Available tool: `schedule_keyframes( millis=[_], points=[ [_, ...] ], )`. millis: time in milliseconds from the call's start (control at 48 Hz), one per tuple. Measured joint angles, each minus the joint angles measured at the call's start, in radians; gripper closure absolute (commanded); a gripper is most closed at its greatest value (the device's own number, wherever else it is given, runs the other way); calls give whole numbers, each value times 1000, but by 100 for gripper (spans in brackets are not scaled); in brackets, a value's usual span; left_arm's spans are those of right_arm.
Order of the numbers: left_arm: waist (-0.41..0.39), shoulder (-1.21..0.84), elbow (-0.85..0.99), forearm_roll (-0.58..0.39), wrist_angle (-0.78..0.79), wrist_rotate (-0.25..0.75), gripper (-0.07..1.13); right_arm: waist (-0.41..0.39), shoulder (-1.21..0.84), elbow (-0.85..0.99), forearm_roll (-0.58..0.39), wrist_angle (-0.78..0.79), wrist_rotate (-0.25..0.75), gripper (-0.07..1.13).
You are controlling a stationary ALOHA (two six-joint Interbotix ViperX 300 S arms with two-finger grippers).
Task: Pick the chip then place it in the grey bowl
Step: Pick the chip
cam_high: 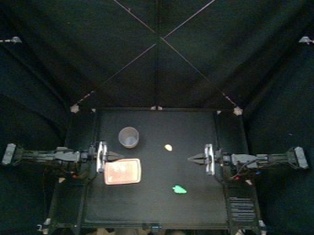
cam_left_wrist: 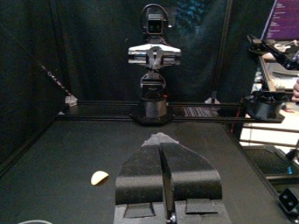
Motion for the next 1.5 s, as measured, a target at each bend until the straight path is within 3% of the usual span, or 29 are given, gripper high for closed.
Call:
schedule_keyframes(
  millis=[167,292,542,708,812,1062,1500],
  points=[
    [20,8,2,0,-9,-2,108,-41,81,-12,21,-28,15,100],
    [23,21,0,0,-12,0,108,-120,195,-60,92,-52,49,100],
    [101,101,-25,0,-38,0,108,-383,330,-127,272,-44,81,100],
    [147,158,-25,0,-54,2,108,-577,333,-164,295,25,92,99],
    [152,169,-26,2,-55,0,108,-641,347,-202,296,132,104,99],
    [169,169,-26,3,-57,2,108,-626,445,-270,325,387,104,99],
    [176,169,-21,3,-57,2,108,-426,641,-307,433,472,101,83]
  ],
)
